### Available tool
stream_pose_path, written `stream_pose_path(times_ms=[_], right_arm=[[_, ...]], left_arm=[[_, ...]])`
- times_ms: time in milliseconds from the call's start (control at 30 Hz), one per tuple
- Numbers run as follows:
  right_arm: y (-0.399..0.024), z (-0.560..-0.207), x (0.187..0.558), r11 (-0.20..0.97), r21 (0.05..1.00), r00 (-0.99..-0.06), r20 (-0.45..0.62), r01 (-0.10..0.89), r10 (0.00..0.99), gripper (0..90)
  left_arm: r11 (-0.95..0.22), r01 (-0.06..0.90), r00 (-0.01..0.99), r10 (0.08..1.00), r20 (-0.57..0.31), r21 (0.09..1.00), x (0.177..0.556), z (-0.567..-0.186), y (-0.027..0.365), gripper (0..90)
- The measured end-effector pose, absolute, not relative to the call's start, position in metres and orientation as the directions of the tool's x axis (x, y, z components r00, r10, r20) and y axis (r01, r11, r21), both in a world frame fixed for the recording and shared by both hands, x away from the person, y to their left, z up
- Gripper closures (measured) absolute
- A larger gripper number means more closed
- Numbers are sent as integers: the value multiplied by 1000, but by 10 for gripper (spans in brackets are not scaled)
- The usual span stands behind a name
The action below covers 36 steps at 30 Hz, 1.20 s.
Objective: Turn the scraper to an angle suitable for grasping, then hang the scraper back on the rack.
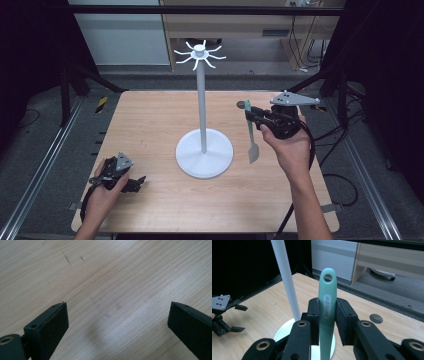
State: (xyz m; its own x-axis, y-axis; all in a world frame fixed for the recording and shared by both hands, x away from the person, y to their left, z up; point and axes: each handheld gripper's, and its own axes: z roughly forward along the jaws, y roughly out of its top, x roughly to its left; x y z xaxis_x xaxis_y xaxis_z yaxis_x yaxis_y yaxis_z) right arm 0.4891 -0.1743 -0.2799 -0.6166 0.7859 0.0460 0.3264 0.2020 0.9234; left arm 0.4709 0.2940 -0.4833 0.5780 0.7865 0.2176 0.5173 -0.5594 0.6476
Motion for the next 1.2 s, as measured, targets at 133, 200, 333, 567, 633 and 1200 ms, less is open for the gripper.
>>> stream_pose_path(times_ms=[133, 200, 333, 567, 633, 1200], right_arm=[[-172, -277, 489, 203, 925, -618, 43, 322, 785, 743], [-171, -275, 489, 205, 927, -621, 38, 315, 783, 743], [-169, -271, 489, 209, 928, -625, 31, 308, 780, 743], [-166, -265, 488, 205, 931, -627, 31, 301, 779, 743], [-166, -263, 488, 205, 933, -630, 30, 296, 776, 743], [-160, -250, 486, 192, 942, -632, 26, 274, 774, 743]], left_arm=[[-560, 518, 579, 786, 217, 647, 471, -483, 294, 30], [-560, 518, 579, 786, 217, 647, 471, -483, 294, 30], [-561, 518, 579, 786, 218, 646, 471, -483, 294, 30], [-561, 518, 580, 785, 218, 646, 471, -483, 294, 30], [-562, 518, 581, 785, 217, 645, 471, -483, 294, 30], [-565, 518, 583, 783, 217, 642, 471, -484, 293, 30]])
